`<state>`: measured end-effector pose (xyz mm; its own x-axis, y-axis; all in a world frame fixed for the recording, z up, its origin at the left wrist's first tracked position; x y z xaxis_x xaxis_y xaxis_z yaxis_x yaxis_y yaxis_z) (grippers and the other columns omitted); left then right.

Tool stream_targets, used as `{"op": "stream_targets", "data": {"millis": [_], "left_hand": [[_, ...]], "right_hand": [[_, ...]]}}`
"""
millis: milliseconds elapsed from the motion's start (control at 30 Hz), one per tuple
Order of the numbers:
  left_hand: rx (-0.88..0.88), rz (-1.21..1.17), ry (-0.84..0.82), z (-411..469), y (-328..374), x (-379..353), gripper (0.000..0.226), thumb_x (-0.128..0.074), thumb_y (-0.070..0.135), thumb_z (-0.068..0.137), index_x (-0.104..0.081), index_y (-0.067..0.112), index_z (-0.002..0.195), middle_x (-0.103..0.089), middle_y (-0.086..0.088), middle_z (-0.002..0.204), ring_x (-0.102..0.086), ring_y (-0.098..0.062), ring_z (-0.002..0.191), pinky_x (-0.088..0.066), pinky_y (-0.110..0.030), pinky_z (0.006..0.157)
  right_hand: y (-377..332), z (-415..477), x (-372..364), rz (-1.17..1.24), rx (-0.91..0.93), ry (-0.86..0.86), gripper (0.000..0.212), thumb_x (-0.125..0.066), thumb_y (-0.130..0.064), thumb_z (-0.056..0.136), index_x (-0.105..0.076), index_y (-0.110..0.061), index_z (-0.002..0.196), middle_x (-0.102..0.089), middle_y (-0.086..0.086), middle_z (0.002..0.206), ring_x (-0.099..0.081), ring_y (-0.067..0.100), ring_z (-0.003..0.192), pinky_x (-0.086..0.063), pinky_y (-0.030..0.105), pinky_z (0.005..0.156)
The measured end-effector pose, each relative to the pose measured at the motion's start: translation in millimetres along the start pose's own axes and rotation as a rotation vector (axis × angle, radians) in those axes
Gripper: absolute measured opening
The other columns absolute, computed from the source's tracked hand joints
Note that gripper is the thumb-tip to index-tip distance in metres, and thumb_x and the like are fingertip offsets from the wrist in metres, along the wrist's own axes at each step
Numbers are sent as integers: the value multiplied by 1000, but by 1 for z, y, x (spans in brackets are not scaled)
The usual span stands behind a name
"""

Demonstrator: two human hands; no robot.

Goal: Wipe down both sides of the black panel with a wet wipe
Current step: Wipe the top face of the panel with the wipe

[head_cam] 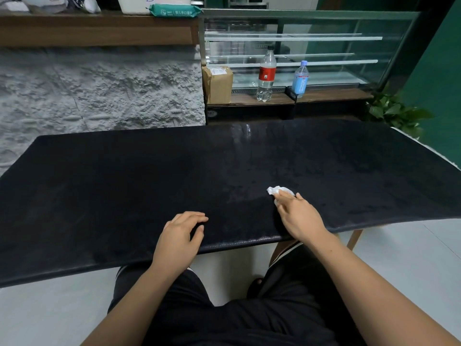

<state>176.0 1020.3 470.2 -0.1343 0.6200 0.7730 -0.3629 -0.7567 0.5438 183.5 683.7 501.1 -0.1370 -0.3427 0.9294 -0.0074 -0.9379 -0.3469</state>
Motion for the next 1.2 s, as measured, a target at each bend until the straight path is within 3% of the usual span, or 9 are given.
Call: {"op": "stream_targets", "data": {"millis": [100,267,433,700,900,1067,1200], "left_hand": [[-2,-3,9,0,0,-1,26,-60,29,102,-71,39,124,-62,31,128,-51,9,122,-41,-31,106],[-1,-4,15,0,0,-1,26,-61,29,102,-70,40,123,-61,32,128,-50,10,123,-40,-29,105],[-5,2,17,0,0,-1,25,-60,30,102,-70,40,123,-61,33,127,-50,10,122,-41,-28,104],[-16,-11,26,0,-1,-1,26,-63,27,101,-71,39,122,-61,32,126,-53,6,119,-45,-32,103],[-24,-5,27,0,-1,-2,27,-63,27,100,-70,38,124,-62,31,127,-53,6,120,-45,-31,102],[-19,-9,24,0,0,-2,28,-64,25,100,-71,38,123,-62,30,127,-53,6,119,-45,-32,104],[-21,-16,29,0,0,-1,27,-65,24,100,-72,38,122,-63,29,127,-54,7,119,-46,-32,104]], "right_hand": [[-10,1,0,-38,-107,61,49,-36,-17,105,-46,-38,149,-45,-20,153,-46,14,139,-38,29,104],[-33,6,-11,-54,-124,77,47,-35,-18,105,-49,-29,148,-46,-14,151,-41,11,143,-42,28,94],[-63,6,-23,-78,25,69,47,-35,-22,107,-46,-24,152,-44,-12,157,-27,7,152,-30,21,114],[-126,0,-45,-35,291,43,49,-34,-24,108,-40,-22,157,-39,-10,162,-20,8,156,-20,22,124],[-143,1,-55,16,398,-56,46,-36,-23,108,-45,-22,153,-43,-9,159,-30,10,152,-27,28,123],[-129,7,-50,66,441,-146,42,-35,-21,111,-48,-28,150,-44,-22,157,-36,4,148,-18,29,127],[-109,14,-47,28,394,-177,36,-34,-23,110,-54,-26,140,-52,-18,147,-43,7,143,-16,29,128]]}}
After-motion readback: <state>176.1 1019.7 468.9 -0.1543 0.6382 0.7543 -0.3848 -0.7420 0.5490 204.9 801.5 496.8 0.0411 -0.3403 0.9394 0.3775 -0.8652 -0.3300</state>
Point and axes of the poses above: each hand's wrist, its own z-axis towards the middle knuckle, its own x-axis out of the back of the hand, y = z × x, the point moved 1 cm from there along z, towards the middle knuckle
